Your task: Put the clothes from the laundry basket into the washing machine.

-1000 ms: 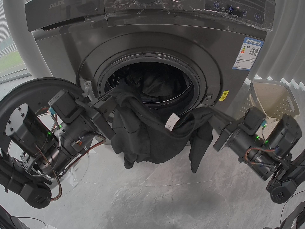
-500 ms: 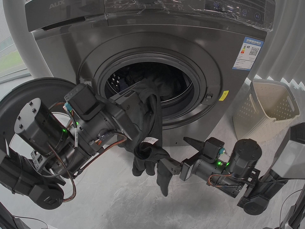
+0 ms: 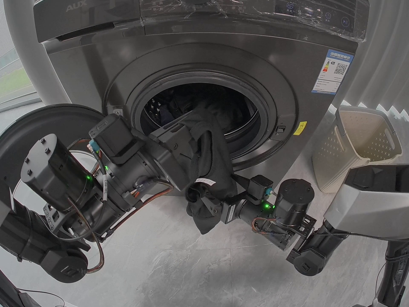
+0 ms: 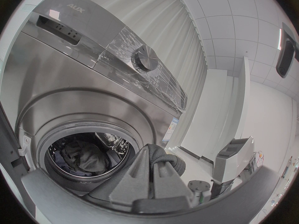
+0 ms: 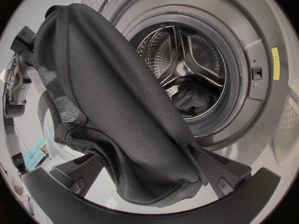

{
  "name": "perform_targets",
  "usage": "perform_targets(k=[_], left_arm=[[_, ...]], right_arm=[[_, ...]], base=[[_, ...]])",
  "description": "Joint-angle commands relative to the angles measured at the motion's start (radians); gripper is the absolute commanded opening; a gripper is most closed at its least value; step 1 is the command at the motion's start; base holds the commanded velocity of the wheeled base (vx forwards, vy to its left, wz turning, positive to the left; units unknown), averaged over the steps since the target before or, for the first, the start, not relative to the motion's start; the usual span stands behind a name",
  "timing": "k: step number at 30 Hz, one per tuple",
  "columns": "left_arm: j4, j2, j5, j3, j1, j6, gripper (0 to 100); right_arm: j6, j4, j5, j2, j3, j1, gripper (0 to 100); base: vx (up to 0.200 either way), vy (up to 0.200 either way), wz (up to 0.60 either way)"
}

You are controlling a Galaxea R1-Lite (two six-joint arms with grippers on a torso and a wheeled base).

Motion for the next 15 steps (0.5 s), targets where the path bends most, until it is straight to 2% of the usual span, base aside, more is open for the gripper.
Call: perform_targets(k=[1, 6, 15], left_arm=[[-0.001, -0.008, 0.000, 0.003, 0.000, -0.001, 0], [-0.003, -0.014, 0.000, 0.003, 0.000, -0.001, 0], [-0.003, -0.015, 0.000, 0.000, 0.000, -0.002, 0]], right_arm=[[0.000, 0.000, -0.001, 0.093, -0.081, -0.044, 100], [-0.002, 0.000, -0.001, 0.130, -0.133, -0.055, 100], [0.000, -0.008, -0.001, 0.150, -0.156, -0.061, 100]], base=[[0.000, 0.000, 0.00], [0.000, 0.000, 0.00], [0.000, 0.000, 0.00]])
